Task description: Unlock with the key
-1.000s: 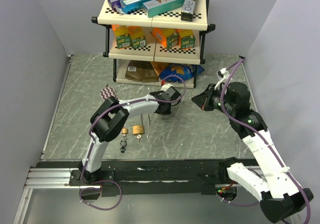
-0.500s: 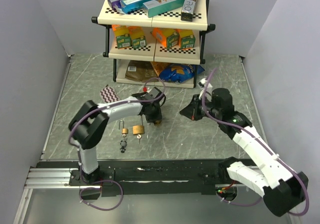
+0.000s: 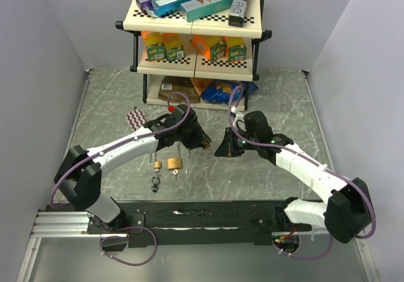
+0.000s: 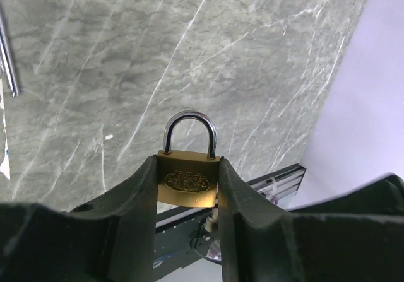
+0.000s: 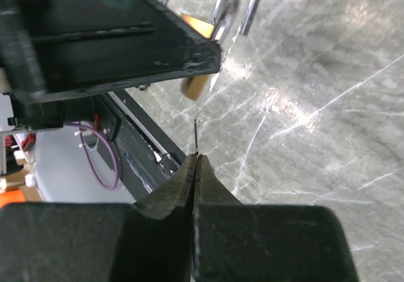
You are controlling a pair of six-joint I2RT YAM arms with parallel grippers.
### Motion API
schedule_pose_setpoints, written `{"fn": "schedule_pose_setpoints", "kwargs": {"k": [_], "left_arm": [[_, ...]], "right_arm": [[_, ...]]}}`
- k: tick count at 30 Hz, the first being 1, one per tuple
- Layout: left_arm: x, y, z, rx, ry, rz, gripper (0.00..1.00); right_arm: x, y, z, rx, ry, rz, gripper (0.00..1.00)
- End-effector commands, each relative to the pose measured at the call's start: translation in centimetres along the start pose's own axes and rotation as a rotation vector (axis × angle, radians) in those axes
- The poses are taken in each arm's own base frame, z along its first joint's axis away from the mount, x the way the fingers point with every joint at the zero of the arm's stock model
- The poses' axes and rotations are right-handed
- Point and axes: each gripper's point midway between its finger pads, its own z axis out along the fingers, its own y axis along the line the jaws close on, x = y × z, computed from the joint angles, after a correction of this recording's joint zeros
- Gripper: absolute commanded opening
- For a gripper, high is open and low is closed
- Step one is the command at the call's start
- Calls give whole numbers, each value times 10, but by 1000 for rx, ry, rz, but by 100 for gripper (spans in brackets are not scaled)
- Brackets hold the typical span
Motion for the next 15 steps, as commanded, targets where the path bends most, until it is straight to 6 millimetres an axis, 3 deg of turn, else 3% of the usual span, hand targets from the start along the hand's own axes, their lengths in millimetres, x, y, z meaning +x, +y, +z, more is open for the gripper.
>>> {"fn": "schedule_pose_setpoints", "kwargs": {"k": [1, 15], "left_arm": [[-4, -17, -13, 71, -15, -73, 1], [-4, -18, -12, 76, -19, -84, 1]], "right_arm": [[-15, 18, 4, -60, -29, -13, 0], [-16, 21, 15, -79, 6, 16, 0]]}}
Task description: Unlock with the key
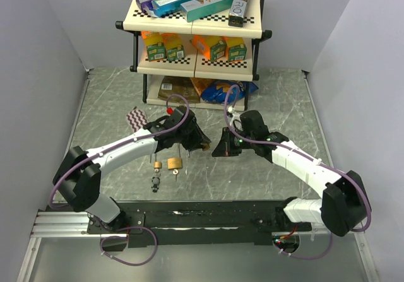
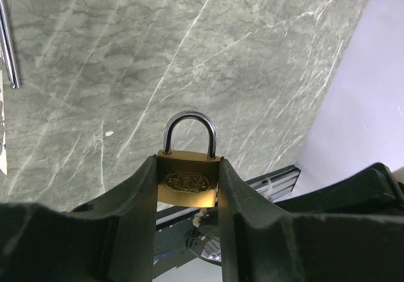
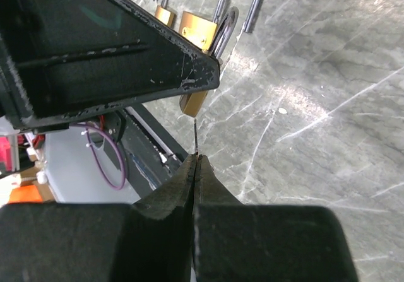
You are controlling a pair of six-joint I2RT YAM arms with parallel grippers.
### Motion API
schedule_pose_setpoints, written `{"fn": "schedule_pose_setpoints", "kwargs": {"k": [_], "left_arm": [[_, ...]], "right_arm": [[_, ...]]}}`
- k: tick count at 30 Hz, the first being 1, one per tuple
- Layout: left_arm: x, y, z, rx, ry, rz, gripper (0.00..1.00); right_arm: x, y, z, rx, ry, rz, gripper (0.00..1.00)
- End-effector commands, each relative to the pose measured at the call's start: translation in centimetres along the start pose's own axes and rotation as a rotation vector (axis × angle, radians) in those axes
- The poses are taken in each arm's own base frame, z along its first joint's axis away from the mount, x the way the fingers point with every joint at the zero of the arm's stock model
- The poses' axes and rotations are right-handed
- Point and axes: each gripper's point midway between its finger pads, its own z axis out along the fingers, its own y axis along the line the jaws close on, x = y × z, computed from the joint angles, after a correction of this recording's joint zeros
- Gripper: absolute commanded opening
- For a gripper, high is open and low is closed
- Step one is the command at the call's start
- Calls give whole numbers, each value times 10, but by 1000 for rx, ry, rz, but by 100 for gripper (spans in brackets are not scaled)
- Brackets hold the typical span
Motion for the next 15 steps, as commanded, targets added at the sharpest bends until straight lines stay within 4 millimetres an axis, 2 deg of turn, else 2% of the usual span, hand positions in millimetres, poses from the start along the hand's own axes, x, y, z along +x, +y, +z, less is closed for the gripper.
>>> {"fn": "schedule_pose_setpoints", "kwargs": {"k": [1, 15], "left_arm": [[-7, -24, -12, 78, -21, -38, 1], [-8, -28, -12, 82, -20, -34, 1]], "right_arm": [[-21, 22, 1, -72, -35, -25, 0], [-25, 24, 9, -85, -15, -18, 0]]}}
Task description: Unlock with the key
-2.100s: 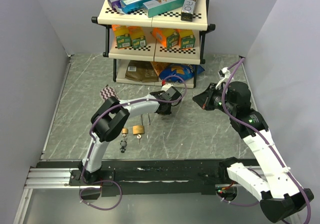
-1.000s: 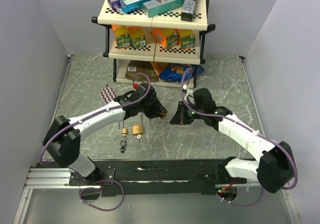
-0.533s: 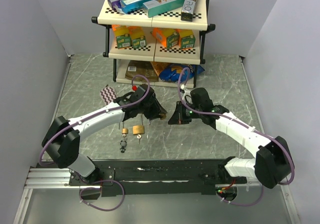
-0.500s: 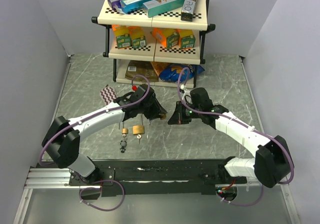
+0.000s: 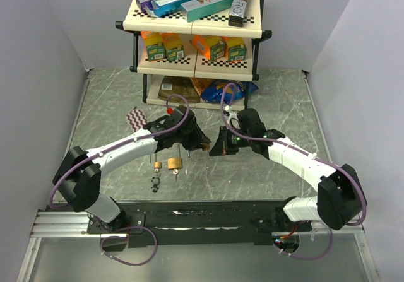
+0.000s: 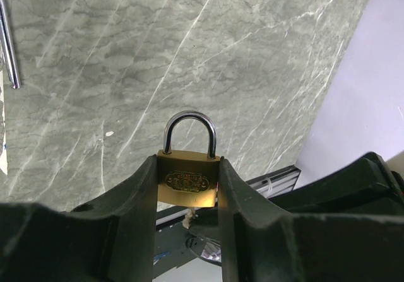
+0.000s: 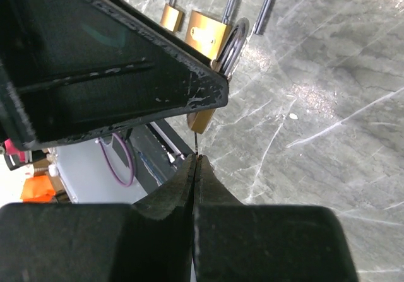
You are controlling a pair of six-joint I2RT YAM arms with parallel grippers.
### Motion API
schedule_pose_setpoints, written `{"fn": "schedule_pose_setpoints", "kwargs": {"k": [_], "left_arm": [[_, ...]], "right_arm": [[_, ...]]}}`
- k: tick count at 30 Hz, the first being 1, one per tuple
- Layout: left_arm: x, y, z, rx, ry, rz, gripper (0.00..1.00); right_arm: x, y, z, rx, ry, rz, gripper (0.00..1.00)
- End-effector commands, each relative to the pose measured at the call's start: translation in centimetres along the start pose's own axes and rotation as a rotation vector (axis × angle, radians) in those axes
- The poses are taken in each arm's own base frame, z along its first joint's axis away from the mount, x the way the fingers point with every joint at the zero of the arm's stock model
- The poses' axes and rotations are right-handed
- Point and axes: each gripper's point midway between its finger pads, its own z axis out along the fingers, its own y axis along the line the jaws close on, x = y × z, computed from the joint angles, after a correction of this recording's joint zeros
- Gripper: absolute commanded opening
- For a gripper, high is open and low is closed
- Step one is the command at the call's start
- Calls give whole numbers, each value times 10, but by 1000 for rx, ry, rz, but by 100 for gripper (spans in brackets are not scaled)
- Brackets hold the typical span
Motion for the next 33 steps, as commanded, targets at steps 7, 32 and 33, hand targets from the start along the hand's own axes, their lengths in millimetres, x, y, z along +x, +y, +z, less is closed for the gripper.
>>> {"fn": "schedule_pose_setpoints", "kwargs": {"k": [7, 32, 33], "left_arm": [[-8, -29, -12, 83, -19, -33, 1], [-8, -33, -14, 103, -48, -106, 1], [-7, -33, -14, 104, -44, -103, 1]], "right_arm": [[-21, 15, 2, -31, -39, -28, 0], [-79, 14, 15, 48, -222, 23, 0], [-82, 15, 15, 45, -235, 18, 0]]}}
